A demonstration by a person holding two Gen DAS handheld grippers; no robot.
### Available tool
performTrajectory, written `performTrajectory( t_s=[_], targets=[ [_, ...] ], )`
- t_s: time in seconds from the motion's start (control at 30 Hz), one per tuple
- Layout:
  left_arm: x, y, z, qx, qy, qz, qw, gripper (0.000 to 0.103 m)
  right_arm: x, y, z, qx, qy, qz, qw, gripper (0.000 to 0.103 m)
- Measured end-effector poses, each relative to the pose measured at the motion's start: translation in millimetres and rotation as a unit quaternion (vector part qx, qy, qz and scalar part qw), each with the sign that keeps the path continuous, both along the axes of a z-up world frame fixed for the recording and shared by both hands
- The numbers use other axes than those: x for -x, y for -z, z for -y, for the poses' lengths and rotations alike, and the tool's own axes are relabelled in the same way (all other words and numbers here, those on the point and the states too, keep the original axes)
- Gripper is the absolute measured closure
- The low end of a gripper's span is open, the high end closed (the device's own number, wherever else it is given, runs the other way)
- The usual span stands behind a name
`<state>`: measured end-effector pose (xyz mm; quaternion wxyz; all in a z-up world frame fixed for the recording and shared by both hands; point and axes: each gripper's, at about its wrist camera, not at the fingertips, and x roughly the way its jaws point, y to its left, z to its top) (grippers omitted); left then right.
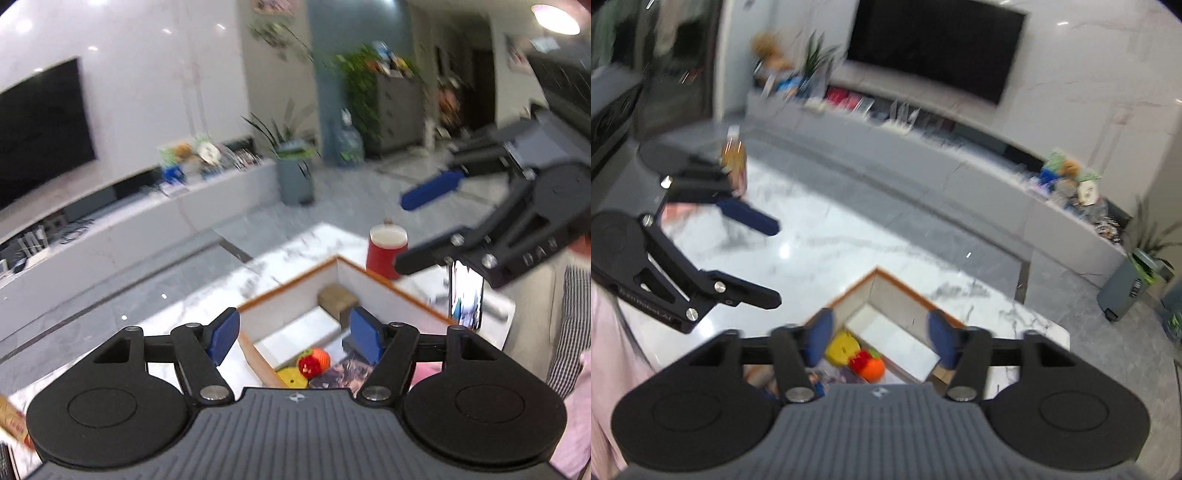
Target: Organize objects
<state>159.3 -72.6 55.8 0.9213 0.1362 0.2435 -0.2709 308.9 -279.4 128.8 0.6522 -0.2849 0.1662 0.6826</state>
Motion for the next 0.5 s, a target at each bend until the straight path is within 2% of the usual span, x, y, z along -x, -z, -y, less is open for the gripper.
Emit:
performTrajectory(
  t_s=[0.17,0.3,0.4,0.5],
  targets=[
    [44.2,-11.0,-11.6,0.041,-0.057,0.037,0.9968,0.016,28.4,-7.2,54.7,-0.087,0.044,-0.029,0.995,0.027],
    [75.2,-5.7,-21.8,0.073,-0.118,0.068,0.9880,0.010,54.0,5.0,93.5,-0.147,0.093,-0.056,0.983,0.016],
    [95.8,5.5,-25.0,0.074,-0.165,0.092,0.9792,0.010,67.8,23.2,113.6,-0.166,0.118,-0.110,0.973,0.012],
    [111.7,18.5,-25.7,0.077,-0.207,0.103,0.9698,0.010,81.9,41.2,128.3,-0.171,0.152,-0.128,0.965,0.008]
  ],
)
